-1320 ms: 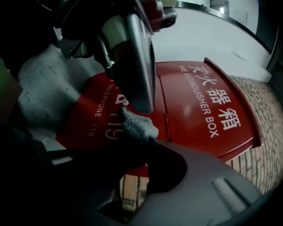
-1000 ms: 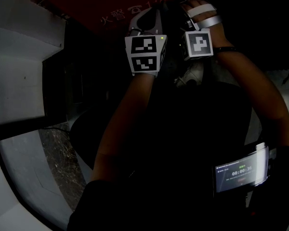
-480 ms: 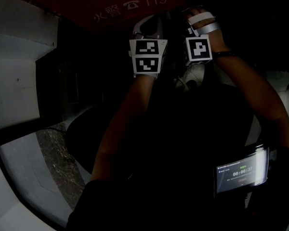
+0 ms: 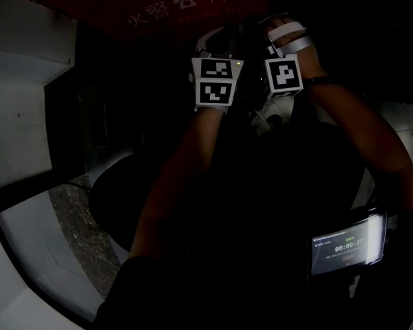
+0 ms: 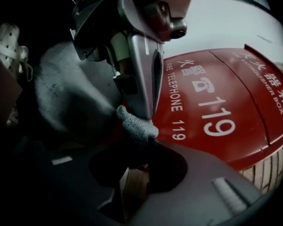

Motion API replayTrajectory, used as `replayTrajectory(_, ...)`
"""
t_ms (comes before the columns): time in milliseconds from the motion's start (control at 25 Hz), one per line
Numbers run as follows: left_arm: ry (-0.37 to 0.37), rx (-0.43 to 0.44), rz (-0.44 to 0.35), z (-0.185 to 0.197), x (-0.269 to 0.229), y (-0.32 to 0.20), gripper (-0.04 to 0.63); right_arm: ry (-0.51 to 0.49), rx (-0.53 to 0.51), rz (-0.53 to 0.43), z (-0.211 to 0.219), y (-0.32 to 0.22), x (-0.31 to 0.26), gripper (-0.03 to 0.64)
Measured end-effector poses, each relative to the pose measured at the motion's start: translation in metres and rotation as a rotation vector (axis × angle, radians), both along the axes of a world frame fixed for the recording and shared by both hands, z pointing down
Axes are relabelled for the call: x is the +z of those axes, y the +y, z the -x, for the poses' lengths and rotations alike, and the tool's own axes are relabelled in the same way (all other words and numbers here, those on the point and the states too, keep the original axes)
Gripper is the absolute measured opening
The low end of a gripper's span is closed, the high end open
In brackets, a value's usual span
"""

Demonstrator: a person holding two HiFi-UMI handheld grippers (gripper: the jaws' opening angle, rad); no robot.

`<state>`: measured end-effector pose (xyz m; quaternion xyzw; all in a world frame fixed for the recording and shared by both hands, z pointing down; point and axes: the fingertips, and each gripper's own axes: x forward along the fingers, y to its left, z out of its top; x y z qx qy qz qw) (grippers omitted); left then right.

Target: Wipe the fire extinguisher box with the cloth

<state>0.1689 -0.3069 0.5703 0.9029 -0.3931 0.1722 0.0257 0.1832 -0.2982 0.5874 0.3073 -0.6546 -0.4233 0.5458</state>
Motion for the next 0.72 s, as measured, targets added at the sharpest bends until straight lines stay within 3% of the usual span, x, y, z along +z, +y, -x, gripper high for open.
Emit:
replayTrajectory(320,-0.041,0.022,0.053,-0.007,0.032,0.002,0.003,0.026,0.007,0.036,-0.003,-0.005,0.023,0.08)
replayTrajectory(720,-0.042,0.005,0.089,-0.004,0.045,0.0,0.003,0.017,0.001,0.056,-0.001,-0.004,0.03,0.08)
